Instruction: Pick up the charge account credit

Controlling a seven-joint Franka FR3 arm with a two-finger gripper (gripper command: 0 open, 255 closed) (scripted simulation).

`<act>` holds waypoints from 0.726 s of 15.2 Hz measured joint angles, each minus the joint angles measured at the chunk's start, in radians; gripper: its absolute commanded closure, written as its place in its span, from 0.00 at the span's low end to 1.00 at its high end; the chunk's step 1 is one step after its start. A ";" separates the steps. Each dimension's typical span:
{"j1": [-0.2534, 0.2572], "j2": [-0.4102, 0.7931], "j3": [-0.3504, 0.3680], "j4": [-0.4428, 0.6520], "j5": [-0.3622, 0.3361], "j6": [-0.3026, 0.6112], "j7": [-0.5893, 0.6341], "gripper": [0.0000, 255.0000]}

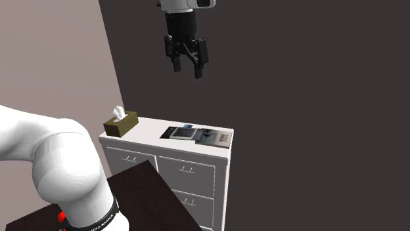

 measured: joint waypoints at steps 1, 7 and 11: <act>0.000 0.000 0.000 0.000 0.000 0.000 0.000 0.00; 0.038 0.015 0.029 -0.138 0.037 0.198 -0.008 0.00; 0.074 0.042 0.057 -0.233 0.070 0.358 -0.013 0.00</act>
